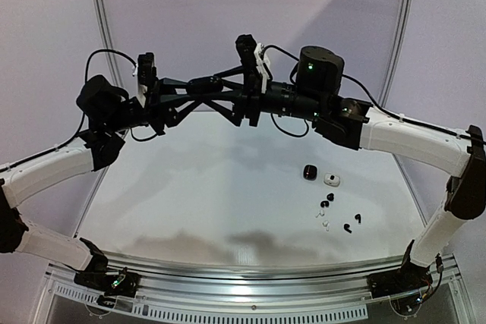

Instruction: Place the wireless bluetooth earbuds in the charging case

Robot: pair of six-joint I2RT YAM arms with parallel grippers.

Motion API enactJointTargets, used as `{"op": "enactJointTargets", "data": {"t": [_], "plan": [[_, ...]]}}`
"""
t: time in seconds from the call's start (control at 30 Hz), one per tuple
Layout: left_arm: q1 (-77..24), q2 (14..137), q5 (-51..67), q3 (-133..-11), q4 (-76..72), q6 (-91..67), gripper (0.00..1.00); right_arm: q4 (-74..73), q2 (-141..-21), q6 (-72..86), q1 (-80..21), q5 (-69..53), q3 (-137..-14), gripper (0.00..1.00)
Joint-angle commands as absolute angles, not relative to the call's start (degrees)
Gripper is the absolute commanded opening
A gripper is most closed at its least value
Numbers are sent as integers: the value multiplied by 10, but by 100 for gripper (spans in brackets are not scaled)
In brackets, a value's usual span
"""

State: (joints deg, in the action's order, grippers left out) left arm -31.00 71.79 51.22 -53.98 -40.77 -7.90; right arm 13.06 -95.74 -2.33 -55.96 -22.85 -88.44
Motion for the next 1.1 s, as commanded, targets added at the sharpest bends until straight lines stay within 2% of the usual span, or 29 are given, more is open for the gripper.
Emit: {"op": "enactJointTargets", "data": {"t": [0.0, 0.17, 0.3, 0.47, 0.8, 0.83, 0.9, 0.93, 1.0, 1.07], "plan": [[-303, 701, 520, -571, -222, 118, 0, -61, -933, -98, -563, -192, -924, 67], [-302, 700, 515, -589, -151, 178, 0, -145, -951, -141, -568, -178, -962, 65], [-302, 702, 526, -593, -133, 186, 0, -148, -969, -147, -571, -192, -979, 57], [-302, 702, 528, -601, -108, 201, 0, -158, -972, -155, -571, -205, -985, 35], [-299, 707, 541, -604, -116, 165, 0, -182, -983, -163, -571, -228, -1007, 4], [-298, 707, 546, -603, -121, 150, 2, -177, -982, -161, -571, -231, -1007, 2], [-294, 707, 555, -599, -137, 107, 36, -159, -978, -155, -570, -240, -1004, 0], [-292, 707, 559, -597, -148, 82, 46, -144, -974, -151, -570, -246, -1001, 0], [-290, 708, 570, -590, -169, 42, 54, -112, -964, -140, -570, -257, -990, 0], [-289, 708, 577, -584, -179, 23, 54, -85, -956, -134, -570, -263, -981, 0]]}}
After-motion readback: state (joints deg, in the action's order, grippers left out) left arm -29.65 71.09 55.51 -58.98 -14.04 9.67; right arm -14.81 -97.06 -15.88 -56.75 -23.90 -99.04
